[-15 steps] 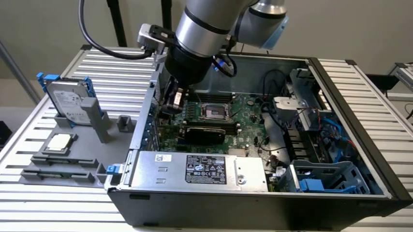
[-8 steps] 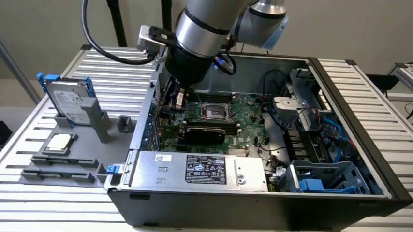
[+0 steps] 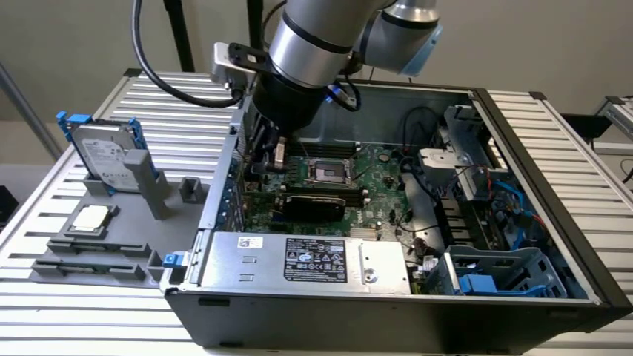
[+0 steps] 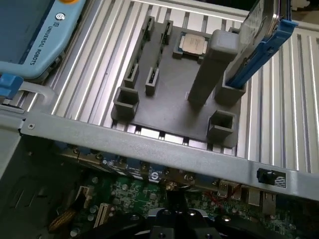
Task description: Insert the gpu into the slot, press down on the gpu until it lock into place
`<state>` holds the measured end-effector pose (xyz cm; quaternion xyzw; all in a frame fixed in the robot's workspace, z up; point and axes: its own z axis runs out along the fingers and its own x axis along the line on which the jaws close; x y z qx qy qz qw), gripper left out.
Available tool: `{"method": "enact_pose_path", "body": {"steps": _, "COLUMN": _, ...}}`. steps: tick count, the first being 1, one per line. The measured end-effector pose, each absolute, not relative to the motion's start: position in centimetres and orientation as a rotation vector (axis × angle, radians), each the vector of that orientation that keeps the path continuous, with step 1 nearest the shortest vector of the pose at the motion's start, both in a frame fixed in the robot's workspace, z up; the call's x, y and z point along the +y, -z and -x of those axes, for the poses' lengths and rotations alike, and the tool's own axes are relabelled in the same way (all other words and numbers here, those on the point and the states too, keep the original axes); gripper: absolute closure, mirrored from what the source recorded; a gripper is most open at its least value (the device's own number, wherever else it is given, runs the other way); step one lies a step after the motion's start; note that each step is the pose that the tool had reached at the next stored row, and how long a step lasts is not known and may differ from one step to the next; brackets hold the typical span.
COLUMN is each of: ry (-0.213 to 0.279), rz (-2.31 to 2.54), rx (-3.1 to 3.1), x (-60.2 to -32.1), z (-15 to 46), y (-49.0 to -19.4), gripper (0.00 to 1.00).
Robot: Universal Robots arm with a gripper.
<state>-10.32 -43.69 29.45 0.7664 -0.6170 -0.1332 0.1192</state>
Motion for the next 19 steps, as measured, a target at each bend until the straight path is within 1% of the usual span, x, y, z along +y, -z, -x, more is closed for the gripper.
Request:
{"method": "enact_pose_path", "body": {"steps": 7, "ry": 0.387, "rz": -2.322, "rx": -1.699, "x": -43.69, "z": 10.29, "y": -29.47, "gripper": 0.89}}
{"method": "enact_pose_path", "body": {"steps": 19, "ry": 0.425, "rz": -2.425, "rx": -1.604, "x": -43.69, "z": 9.62, "y": -29.53, "gripper": 0.89}}
